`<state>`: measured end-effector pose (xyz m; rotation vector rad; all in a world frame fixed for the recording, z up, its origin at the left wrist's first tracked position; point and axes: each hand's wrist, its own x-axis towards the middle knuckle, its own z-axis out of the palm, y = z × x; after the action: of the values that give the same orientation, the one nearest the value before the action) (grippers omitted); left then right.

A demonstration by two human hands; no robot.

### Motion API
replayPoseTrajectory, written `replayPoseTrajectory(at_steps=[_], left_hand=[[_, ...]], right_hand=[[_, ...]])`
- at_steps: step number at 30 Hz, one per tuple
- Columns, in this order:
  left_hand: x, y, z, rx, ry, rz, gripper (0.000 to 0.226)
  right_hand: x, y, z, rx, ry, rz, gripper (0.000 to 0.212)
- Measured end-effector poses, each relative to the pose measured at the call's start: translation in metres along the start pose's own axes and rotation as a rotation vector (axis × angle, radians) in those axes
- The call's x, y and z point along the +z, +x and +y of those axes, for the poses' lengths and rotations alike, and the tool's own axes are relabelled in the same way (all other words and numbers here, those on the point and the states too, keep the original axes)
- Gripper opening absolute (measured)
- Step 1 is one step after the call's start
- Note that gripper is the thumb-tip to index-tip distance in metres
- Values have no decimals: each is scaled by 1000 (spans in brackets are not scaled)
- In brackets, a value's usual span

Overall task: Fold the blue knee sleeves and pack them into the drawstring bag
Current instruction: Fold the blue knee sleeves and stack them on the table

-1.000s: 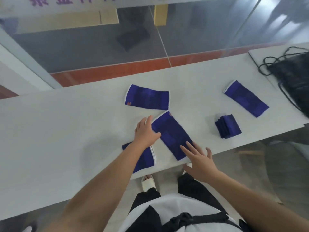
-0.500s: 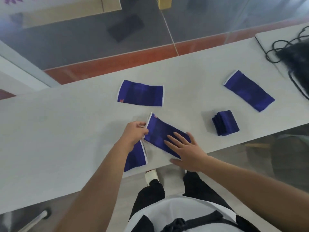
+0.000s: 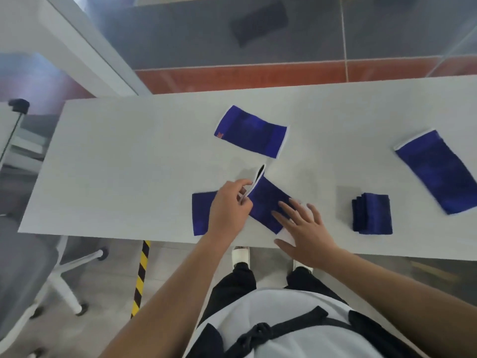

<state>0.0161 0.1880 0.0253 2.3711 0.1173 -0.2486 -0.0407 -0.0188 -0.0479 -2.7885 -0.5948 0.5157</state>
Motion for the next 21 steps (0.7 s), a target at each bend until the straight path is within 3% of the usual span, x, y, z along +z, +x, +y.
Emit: replayPoseTrajectory(at_steps=[8, 12, 21], left_hand=[[49, -23, 14, 245, 255, -122, 41], [74, -26, 16, 268, 299, -143, 39], [100, -29, 3, 283, 324, -241, 37]], right_hand=[[4, -28, 34, -5, 32, -92, 73], [-1, -31, 39, -27, 96, -147, 74], [-8, -37, 49, -10, 282, -103, 74]])
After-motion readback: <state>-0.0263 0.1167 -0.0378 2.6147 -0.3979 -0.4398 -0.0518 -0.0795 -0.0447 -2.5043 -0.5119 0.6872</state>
